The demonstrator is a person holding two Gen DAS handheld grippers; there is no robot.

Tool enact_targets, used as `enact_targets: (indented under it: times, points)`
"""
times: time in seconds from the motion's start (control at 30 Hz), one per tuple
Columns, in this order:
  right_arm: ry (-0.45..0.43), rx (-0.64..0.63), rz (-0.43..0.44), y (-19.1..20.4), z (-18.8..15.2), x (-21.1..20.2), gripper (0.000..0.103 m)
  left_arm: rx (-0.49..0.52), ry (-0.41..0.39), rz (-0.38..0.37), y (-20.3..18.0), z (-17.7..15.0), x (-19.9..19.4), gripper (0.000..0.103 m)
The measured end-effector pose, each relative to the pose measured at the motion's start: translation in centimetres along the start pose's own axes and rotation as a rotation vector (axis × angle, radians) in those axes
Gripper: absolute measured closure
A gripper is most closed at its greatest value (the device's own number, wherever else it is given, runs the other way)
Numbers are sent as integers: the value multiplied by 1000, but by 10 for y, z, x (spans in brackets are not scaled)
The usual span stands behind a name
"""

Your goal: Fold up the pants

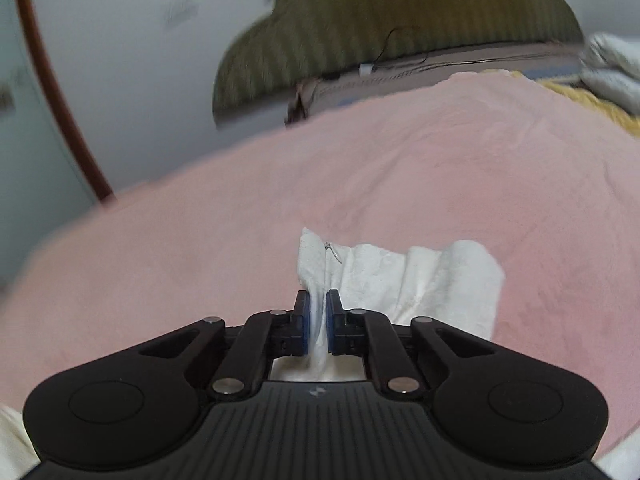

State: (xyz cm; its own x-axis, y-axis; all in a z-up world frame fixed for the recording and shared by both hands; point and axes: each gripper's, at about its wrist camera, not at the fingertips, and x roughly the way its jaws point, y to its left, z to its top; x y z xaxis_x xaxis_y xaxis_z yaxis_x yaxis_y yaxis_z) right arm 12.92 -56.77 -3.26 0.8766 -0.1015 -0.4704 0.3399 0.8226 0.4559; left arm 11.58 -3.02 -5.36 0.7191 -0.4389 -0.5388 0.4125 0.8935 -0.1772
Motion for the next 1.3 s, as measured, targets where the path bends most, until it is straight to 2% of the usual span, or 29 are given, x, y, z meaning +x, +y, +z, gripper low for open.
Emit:
enact_targets:
  times: [0.1,0.2,0.33,0.47,0.57,0.67,0.73,0.83,0.87,0.9,0.93,1.1,1.2,1.3]
  points:
    - [-87,121,57,-34,-2,-56,95,2,1,3,-1,0,0,5]
    - [-139,228,81,-76,-17,-112,95,4,3,6,-2,1,-1,5]
    - [-144,333,35,-128,-51,-159,95,8,5,10,-4,1,0,5]
    - [-67,448,7,-163,-80,-160,92,14,7,16,-5,0,1,5]
    - [-35,533,12,-171,-91,-149,88,17,6,25,-7,1,1,5]
    - [-53,574,58,-174,-93,-143,76,12,-19,65,-11,1,-4,6]
    - [-75,589,85,-177,-91,-136,62,-15,-50,75,-11,3,-12,6]
    - [-90,585,96,-178,-88,-127,64,-87,-56,4,-18,9,-26,5]
    - [-86,581,99,-179,-87,-125,70,-86,-43,-38,-25,12,-29,5]
    - [-79,580,99,-179,-85,-124,89,-64,-29,-71,-35,15,-30,5]
    - [-81,581,106,-178,-82,-124,96,-28,-21,-100,-47,16,-32,5]
    - [-158,549,221,-160,-52,-141,97,259,-63,-255,-125,8,-39,5]
    - [-188,506,291,-143,-26,-154,97,439,-75,-292,-168,-9,-37,5]
    - [-206,460,350,-127,-4,-167,97,571,-84,-299,-196,-25,-31,7]
